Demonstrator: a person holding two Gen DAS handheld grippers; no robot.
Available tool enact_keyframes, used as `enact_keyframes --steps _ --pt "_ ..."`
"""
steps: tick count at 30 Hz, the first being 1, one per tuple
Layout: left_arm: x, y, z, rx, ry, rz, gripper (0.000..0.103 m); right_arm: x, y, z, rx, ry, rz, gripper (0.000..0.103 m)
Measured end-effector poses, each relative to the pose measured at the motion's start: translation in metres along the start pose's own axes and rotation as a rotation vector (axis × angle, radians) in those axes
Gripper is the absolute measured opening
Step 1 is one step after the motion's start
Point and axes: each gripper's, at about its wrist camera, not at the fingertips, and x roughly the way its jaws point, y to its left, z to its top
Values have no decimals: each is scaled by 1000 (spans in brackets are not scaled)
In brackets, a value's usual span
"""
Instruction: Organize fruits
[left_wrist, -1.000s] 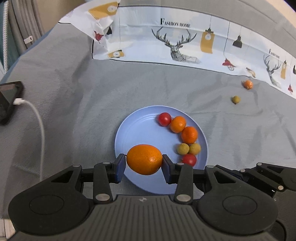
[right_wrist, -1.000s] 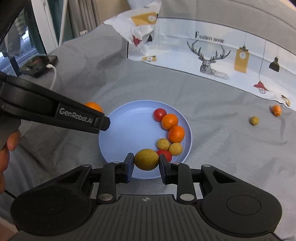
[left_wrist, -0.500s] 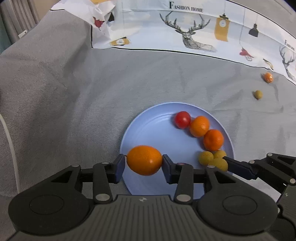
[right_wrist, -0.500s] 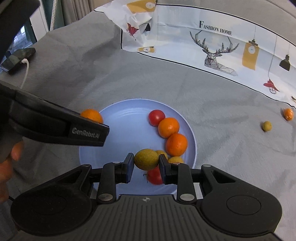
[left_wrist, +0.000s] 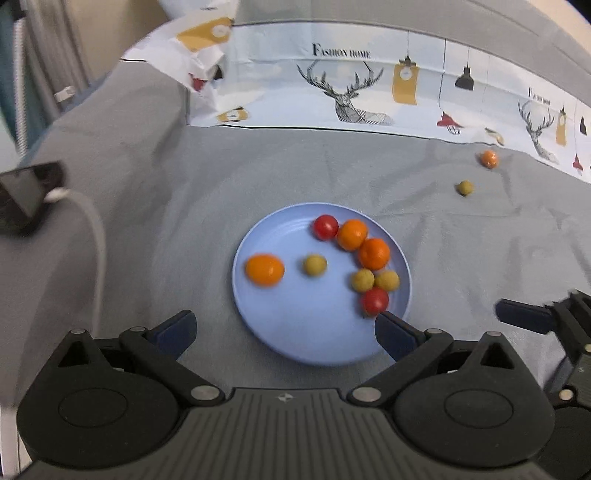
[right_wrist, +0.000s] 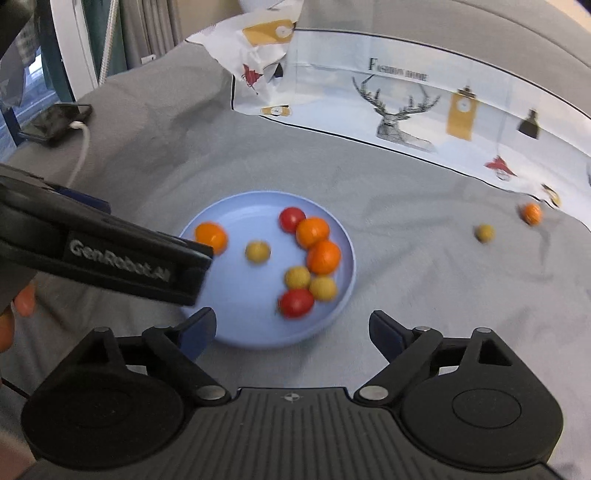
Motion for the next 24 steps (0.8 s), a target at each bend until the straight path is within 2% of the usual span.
enact_keyframes --steps 8,12,24 --pt "-56 -3 -38 -24 -69 45 103 -68 9 -32 26 -112 -18 96" --pt "-76 -1 -46 -51 -96 36 103 -92 15 -40 9 -178 -26 97" --pt "-115 -9 -59 -27 -182 36 103 -131 23 -55 3 -273 -28 97"
